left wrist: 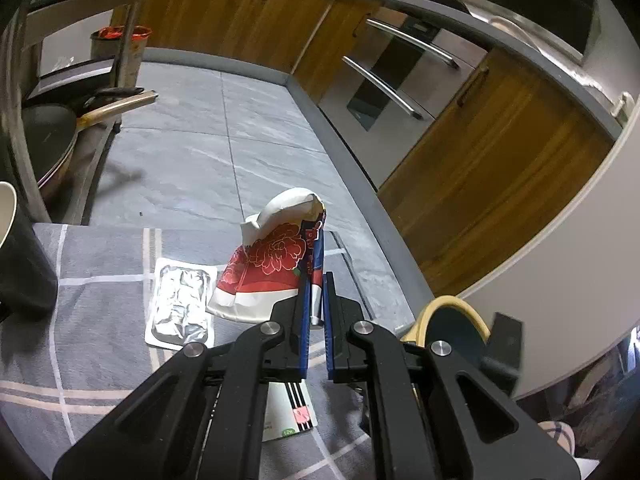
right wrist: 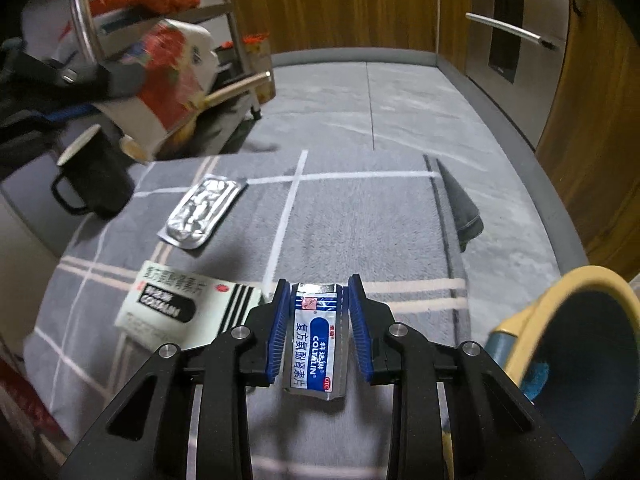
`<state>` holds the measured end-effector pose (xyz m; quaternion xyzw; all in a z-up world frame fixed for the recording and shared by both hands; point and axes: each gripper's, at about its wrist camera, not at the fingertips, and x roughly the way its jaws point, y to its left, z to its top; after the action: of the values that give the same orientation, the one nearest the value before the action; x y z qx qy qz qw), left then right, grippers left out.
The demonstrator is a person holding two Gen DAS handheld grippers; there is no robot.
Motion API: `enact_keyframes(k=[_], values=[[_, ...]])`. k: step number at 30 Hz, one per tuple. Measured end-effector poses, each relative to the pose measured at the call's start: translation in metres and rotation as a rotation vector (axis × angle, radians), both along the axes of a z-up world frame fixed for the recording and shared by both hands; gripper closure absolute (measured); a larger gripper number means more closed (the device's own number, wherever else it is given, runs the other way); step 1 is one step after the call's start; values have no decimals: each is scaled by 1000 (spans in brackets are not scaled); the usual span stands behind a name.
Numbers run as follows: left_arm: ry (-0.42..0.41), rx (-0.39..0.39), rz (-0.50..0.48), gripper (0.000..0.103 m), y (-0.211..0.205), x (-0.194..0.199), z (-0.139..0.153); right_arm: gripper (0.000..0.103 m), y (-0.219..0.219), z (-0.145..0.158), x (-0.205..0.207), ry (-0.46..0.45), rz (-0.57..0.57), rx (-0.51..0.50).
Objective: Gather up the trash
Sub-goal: 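Carry the wrapper and small packet with both tools over the teal bin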
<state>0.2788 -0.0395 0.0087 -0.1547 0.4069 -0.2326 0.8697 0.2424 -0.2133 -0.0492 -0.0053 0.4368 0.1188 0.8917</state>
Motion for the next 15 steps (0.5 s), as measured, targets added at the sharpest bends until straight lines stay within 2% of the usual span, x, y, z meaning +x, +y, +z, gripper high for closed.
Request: enact_keyframes(k=[6, 15], values=[[1, 7, -19, 98, -13, -10, 1, 72, -21, 25, -26, -36, -20, 35], [-16, 11, -74, 98, -49, -38, 11, 72, -68, 51, -69, -72, -111, 79]])
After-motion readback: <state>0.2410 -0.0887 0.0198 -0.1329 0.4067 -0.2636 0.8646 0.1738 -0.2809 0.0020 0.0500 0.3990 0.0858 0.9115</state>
